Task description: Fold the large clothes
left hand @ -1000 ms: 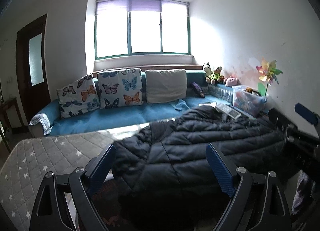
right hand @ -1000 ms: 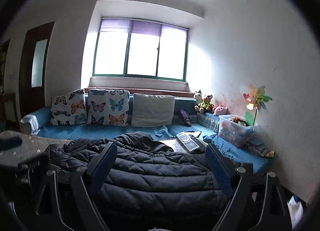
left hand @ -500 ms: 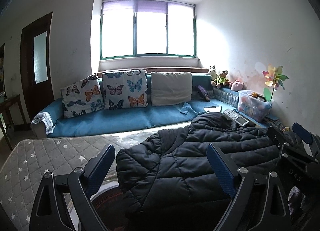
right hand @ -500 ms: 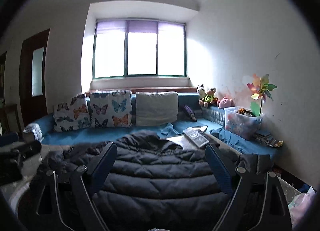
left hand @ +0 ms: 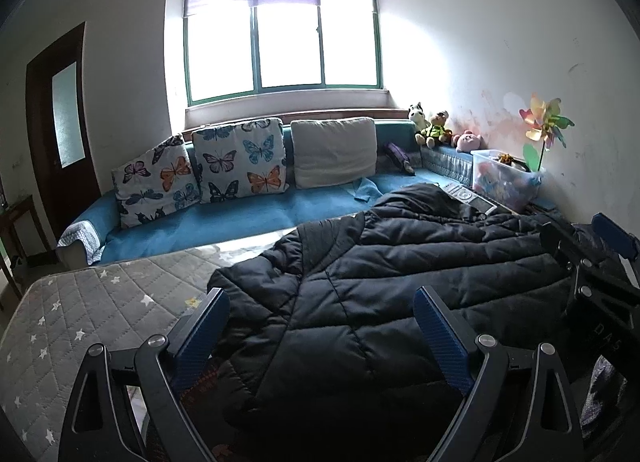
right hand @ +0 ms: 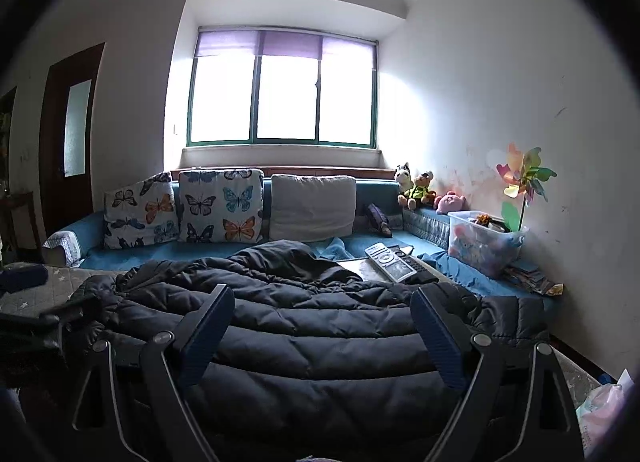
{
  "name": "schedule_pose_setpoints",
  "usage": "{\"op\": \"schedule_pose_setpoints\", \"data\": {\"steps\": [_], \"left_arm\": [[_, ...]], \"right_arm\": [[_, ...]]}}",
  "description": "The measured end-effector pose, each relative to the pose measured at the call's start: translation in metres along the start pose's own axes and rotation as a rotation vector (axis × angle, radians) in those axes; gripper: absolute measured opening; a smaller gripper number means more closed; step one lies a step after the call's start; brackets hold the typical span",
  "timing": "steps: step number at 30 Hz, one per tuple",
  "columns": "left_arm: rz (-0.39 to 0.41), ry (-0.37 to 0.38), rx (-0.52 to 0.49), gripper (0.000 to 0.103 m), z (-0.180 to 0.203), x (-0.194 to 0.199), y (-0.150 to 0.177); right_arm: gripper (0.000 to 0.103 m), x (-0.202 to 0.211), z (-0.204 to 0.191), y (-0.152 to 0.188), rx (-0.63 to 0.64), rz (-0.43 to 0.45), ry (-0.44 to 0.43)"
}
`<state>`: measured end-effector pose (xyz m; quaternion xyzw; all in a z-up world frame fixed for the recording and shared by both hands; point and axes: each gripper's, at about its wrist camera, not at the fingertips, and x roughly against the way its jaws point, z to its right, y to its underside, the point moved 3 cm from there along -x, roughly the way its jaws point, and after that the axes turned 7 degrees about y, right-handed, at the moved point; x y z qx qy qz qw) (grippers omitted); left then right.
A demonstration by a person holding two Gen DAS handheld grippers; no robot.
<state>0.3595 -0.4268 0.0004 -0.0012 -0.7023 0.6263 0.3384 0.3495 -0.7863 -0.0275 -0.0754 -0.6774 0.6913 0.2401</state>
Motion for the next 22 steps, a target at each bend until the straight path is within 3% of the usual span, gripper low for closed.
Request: {"op": "schedule_pose_setpoints", "data": {"steps": [22], "left_arm": [[0.006, 0.014, -0.007, 0.100, 0.0051, -0.0050, 0.0057]], "right_arm": [[0.098, -0.0004, -0.0052, 0.0070, 0.017, -0.006, 0.001]]}}
